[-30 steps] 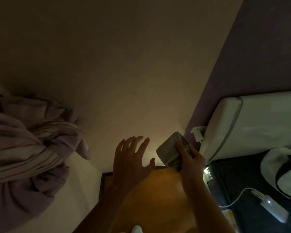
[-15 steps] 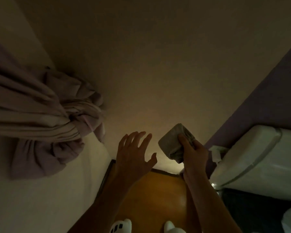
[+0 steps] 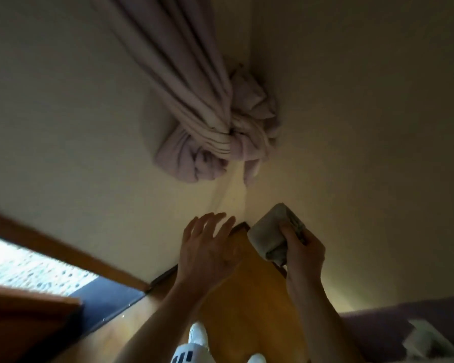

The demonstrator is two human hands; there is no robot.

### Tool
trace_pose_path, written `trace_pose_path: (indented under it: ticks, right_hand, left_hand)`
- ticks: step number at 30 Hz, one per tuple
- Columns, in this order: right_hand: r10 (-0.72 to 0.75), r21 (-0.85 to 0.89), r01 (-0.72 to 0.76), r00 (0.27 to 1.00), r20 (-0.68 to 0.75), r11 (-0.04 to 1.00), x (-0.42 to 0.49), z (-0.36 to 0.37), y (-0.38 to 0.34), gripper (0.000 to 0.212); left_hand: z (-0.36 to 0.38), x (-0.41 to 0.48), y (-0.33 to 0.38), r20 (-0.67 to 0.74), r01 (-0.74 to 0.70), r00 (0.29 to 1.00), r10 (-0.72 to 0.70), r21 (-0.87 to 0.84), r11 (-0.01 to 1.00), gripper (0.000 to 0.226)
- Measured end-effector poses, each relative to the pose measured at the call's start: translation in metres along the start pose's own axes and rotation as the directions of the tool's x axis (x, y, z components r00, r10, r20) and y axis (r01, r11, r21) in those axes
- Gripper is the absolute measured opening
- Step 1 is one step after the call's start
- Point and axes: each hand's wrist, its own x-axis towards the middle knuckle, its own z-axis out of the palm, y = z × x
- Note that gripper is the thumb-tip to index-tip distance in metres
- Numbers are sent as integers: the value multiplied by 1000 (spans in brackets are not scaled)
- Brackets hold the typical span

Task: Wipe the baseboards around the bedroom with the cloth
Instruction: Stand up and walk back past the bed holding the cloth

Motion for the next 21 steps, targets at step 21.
trace_pose_path:
  ticks: [21]
  right_hand:
    - [168, -286, 32, 744, 647, 958, -273, 206, 132, 14]
  left_hand:
    - [-131, -331, -151, -229, 733, 677, -699, 123, 669, 61]
